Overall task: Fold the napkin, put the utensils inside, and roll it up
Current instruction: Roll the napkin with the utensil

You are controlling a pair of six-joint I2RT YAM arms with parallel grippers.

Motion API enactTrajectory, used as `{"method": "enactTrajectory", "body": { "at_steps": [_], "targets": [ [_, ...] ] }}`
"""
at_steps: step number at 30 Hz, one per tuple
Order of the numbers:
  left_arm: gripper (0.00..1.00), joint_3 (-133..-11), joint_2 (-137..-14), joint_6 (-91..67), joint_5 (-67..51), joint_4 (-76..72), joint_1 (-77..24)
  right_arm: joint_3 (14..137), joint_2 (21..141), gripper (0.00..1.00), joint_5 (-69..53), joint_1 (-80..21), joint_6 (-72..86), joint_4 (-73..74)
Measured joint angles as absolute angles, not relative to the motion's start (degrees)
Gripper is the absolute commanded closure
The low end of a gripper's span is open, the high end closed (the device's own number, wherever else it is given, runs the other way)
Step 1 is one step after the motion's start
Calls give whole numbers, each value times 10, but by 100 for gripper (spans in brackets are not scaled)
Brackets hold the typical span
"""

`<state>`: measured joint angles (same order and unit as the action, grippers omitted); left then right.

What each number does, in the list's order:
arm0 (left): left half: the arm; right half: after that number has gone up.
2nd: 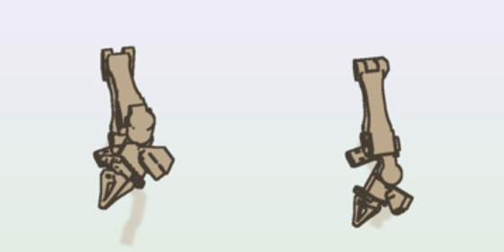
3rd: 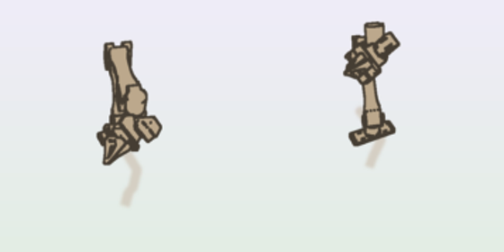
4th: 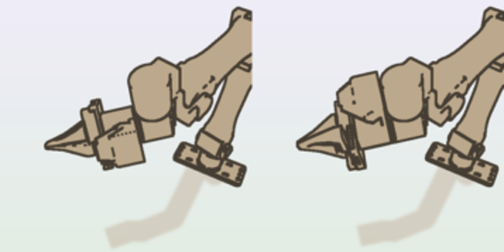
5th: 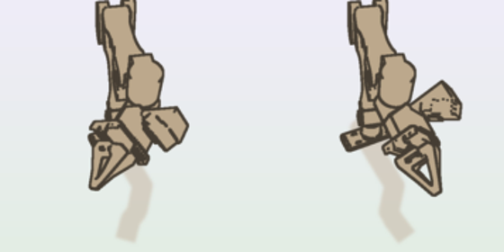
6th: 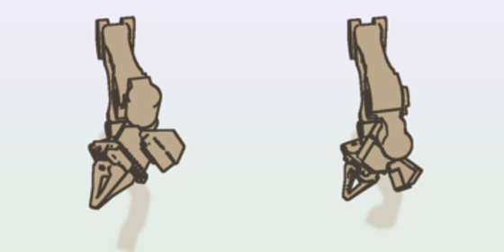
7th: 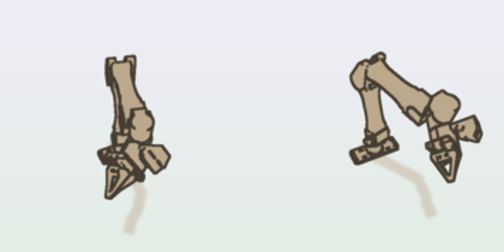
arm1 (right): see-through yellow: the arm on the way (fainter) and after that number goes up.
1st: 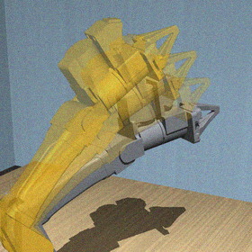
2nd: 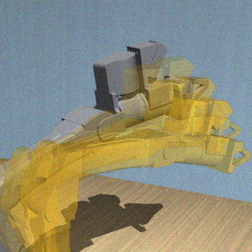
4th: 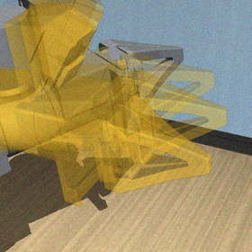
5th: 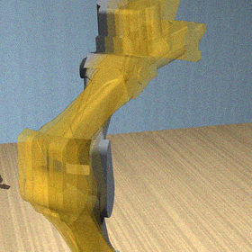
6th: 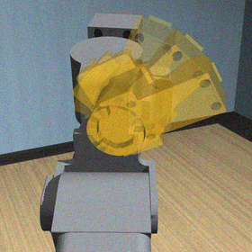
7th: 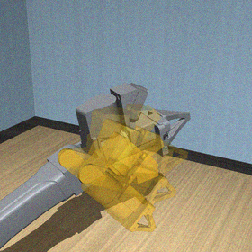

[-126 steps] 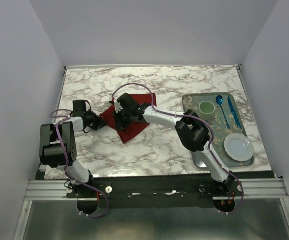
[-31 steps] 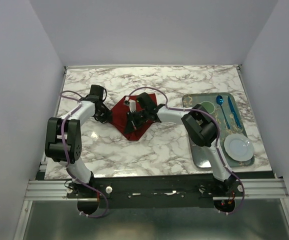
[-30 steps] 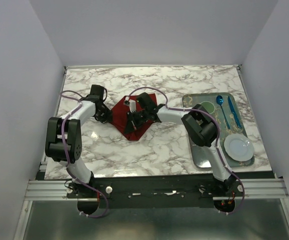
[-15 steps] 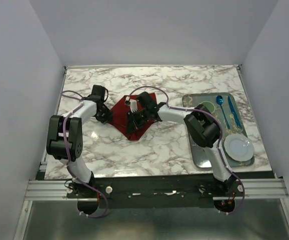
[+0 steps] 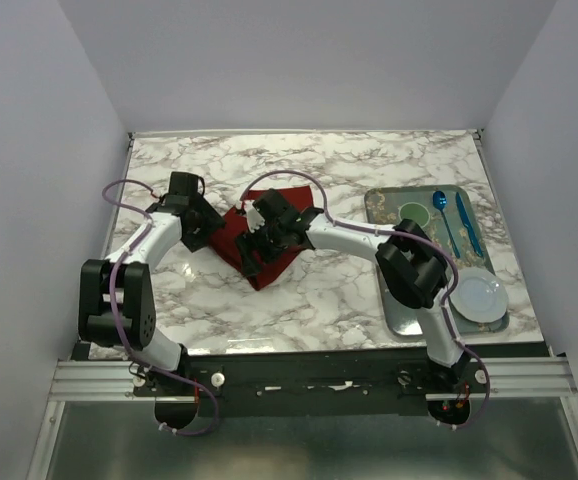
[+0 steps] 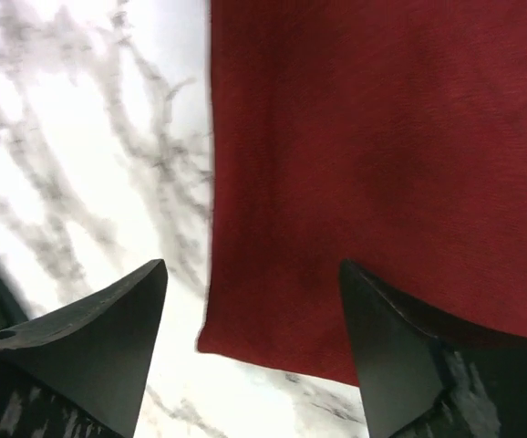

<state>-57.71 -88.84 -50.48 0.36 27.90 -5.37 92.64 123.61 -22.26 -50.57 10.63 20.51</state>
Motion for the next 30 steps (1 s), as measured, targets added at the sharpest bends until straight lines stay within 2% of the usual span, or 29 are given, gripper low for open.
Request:
{"method": "enactTrajectory", "body": {
  "at_steps": [5,8,11,12,14,22,27,30],
  "targets": [
    [24,-566,-852,-491,3,278,-38,946,1230,1,-94,-536,80,220],
    [29,-548,-829,-487,2,283,-18,960,1231,0,-27,-554,63,224],
    [35,-527,-808,-489,0,287,17,975,1232,8,50,-578,41,223],
    [37,-521,-804,-491,0,287,25,980,1234,18,70,-587,36,224],
    [39,-502,-794,-498,-1,288,48,996,1243,20,107,-610,17,222],
    [27,-422,-785,-515,-84,238,67,1022,1283,11,172,-657,-7,223],
    [23,-399,-784,-527,-123,180,67,1015,1284,11,189,-657,-10,223],
    [25,-404,-792,-533,-132,154,67,1001,1284,12,196,-656,-10,223]
  ]
}}
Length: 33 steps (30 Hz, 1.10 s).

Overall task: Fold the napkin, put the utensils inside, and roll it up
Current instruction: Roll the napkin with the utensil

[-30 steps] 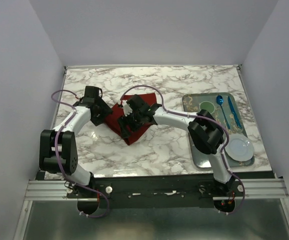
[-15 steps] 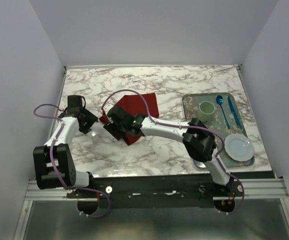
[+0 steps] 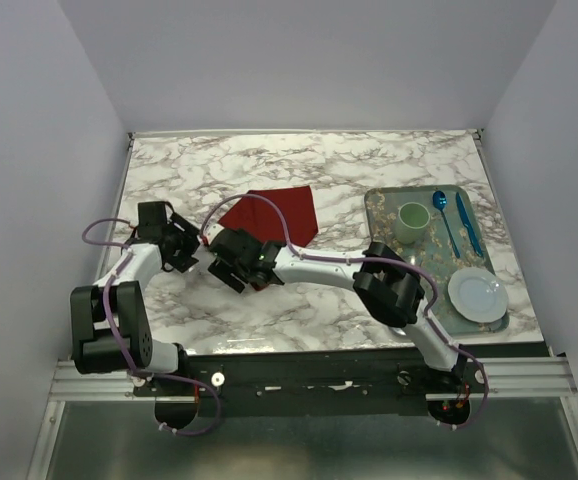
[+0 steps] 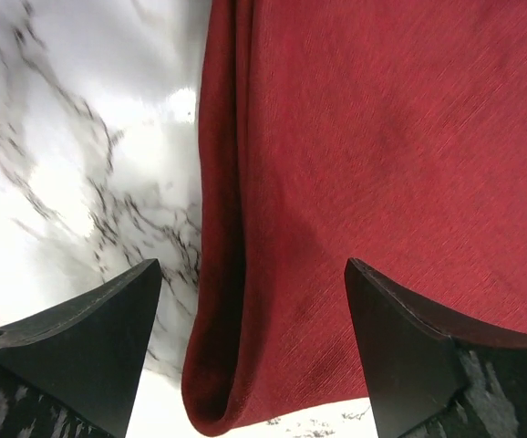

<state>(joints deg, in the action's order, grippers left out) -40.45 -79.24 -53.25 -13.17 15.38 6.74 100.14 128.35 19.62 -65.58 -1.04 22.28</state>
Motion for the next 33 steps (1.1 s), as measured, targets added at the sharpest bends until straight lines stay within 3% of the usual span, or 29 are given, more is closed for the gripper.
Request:
{"method": "enactTrajectory", "body": {
  "at_steps": [6,11,17,27,33],
  "targets": [
    [27,-418,-850,-543,-151,107,67,974,1276,13,204,-658,-6,218],
    [35,-439,-887,-542,-155,98,67,962,1270,15,209,-660,5,214],
    [41,-465,-917,-532,-151,92,67,940,1259,26,223,-668,13,207],
    [59,-472,-922,-523,-140,93,67,907,1243,49,246,-671,27,202],
    [69,-483,-927,-521,-138,96,66,898,1240,75,246,-671,30,195]
  ]
}}
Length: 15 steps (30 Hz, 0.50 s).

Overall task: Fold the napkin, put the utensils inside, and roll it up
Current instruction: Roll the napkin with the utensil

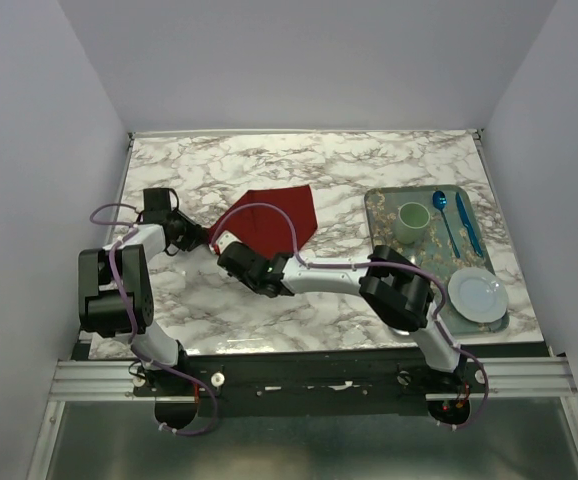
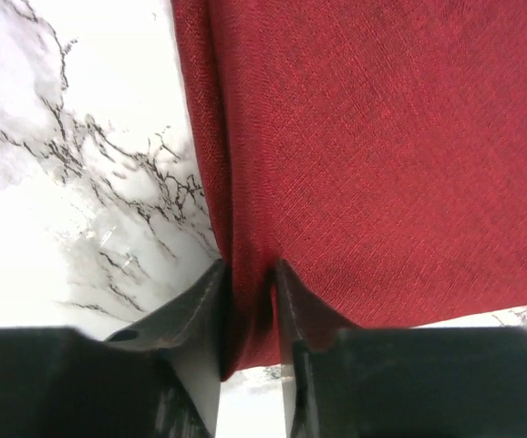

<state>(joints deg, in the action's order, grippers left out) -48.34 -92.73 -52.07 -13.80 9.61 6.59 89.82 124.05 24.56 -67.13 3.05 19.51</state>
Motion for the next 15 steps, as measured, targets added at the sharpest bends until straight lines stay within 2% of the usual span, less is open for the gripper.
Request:
{"method": "enactTrajectory", "body": {
  "at_steps": [1,5,12,15],
  "targets": [
    [70,-487,-929,-520,-137,97,65,895,1240,83,245,-671,30,193],
    [83,-508,-931,-514,-132,109,61,884,1229,99,223,-668,28,185],
    [91,-548,-951,-499,-121,143,47,865,1202,99,106,-630,40,174],
    [92,-573,-968,-492,-116,162,36,846,1185,99,20,-596,60,160]
  ]
}}
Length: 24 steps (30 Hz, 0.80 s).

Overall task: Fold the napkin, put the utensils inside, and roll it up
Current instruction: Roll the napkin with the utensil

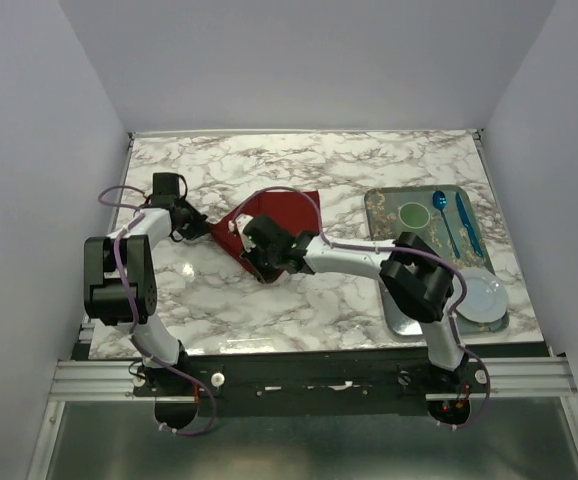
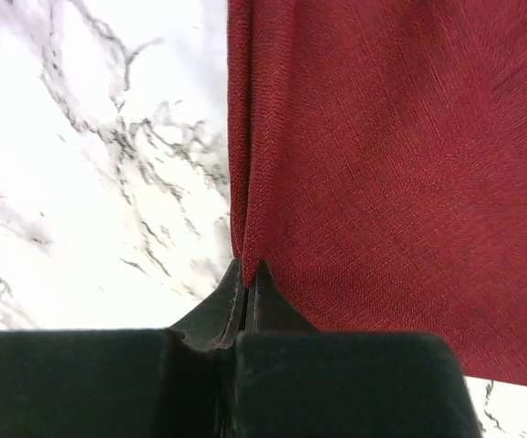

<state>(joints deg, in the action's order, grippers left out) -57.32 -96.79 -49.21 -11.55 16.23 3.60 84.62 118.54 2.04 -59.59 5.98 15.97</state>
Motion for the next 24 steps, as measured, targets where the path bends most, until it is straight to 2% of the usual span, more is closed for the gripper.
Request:
{"method": "enactTrajectory", "body": {
  "at_steps": [4,7,10,11,13,14,17,24],
  "targets": [
    [91,-606,-987,-483,-103,187,20,822,1179,99,-83,-542,91,137],
    [86,-616,-991,-479,-93,196,8,803,1179,100,-161,-502,117,116],
    [70,-624,-991,-477,-85,205,1,788,1181,99,-226,-472,142,92],
    [60,-627,-991,-476,-82,208,0,781,1184,99,-253,-460,153,78],
    [47,-633,-991,-470,-74,216,-6,771,1188,100,-286,-449,169,58],
    [36,-636,-991,-467,-68,219,-9,766,1193,99,-305,-441,178,48],
    [18,-643,-991,-463,-57,226,-20,761,1205,99,-345,-430,199,26],
    [23,-649,-966,-455,-48,264,-39,745,1231,99,-422,-406,260,-41]
  ]
}}
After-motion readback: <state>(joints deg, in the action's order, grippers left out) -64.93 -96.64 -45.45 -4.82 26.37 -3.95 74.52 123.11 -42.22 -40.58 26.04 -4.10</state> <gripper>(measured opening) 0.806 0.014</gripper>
